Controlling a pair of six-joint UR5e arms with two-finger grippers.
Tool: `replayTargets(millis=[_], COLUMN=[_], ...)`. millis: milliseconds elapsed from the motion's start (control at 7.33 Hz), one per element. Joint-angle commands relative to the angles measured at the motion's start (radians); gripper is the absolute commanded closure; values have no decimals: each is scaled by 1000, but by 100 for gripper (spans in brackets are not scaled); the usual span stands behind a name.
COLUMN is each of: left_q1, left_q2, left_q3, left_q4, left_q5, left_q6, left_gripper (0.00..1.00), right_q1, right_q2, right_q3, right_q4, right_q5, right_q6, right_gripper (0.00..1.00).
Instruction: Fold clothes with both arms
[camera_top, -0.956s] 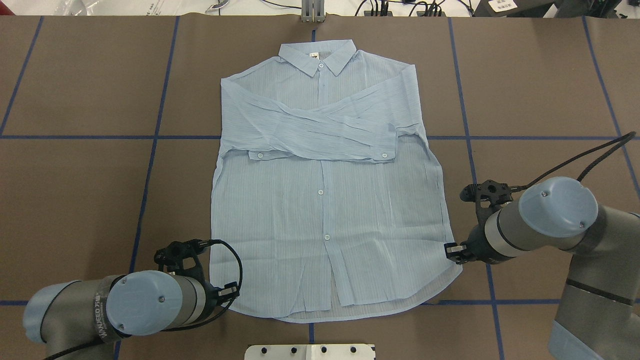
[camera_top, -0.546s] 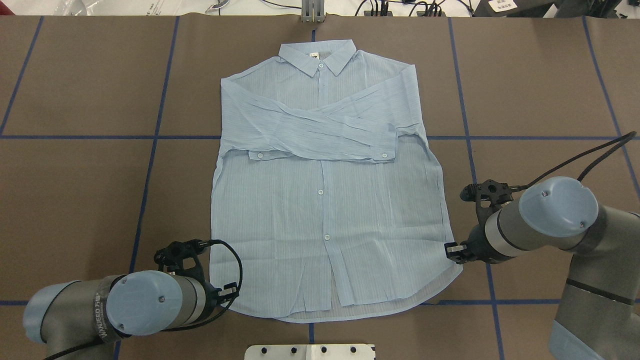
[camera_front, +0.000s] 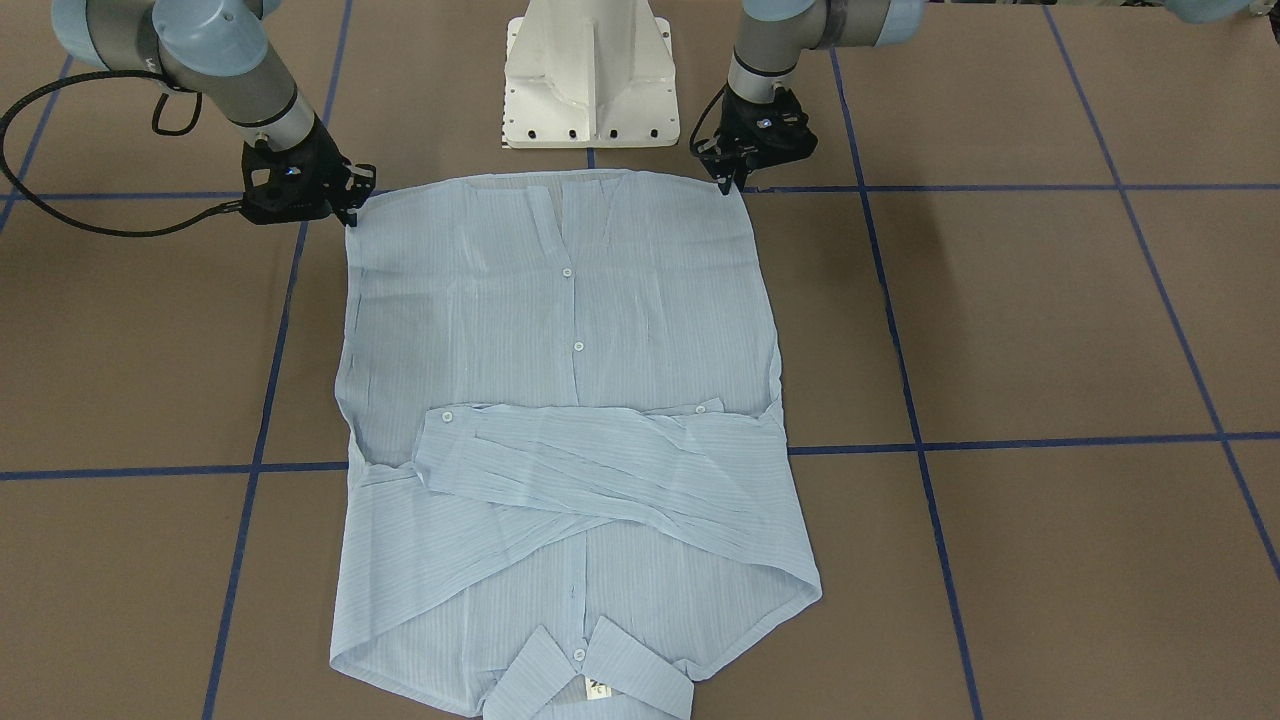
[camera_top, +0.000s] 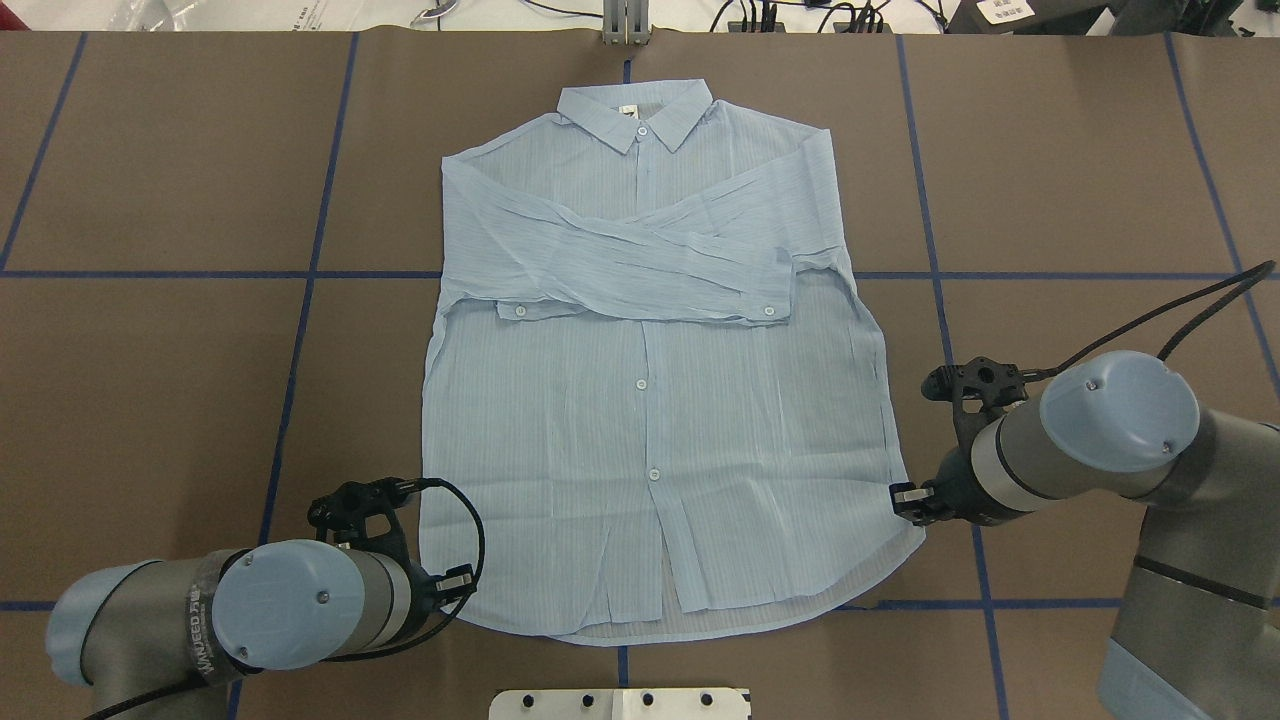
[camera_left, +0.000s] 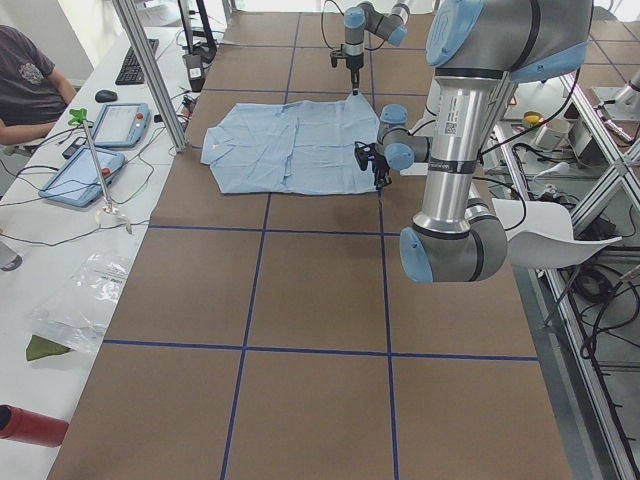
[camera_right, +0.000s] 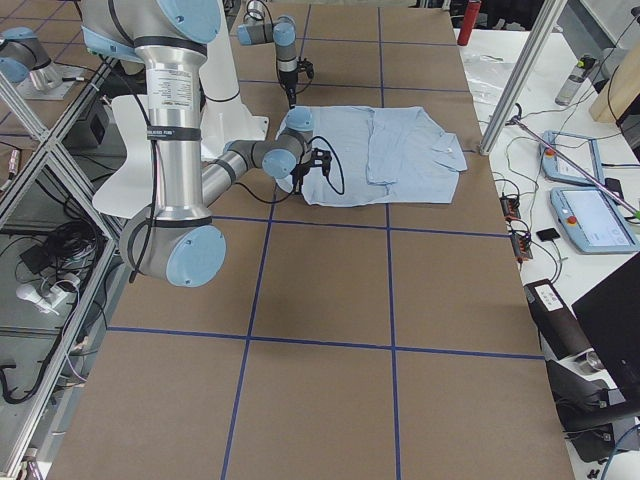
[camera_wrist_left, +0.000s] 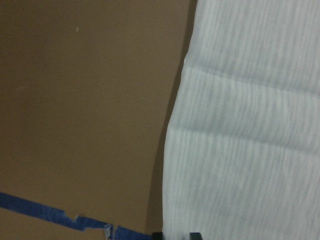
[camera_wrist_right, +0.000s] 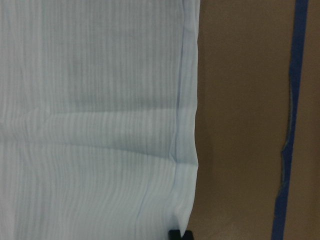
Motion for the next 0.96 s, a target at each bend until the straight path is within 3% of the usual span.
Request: replayTargets(millis=[0,410,819], left_q1=[-3,-62,-244], left_q2=[1,1,-32], left_q3=[-3,-46,-73], left_q4=[0,0,8], left_q5=[0,-9,-72], left_q6=[2,12,189], left_gripper=[100,100,100], right_q1=[16,63,132], right_q2=[0,6,15], right_q3=[5,12,14], right_q4=[0,0,2], right_q5=[10,54,129], right_q6=[1,3,-5], right_gripper=[100,100,100])
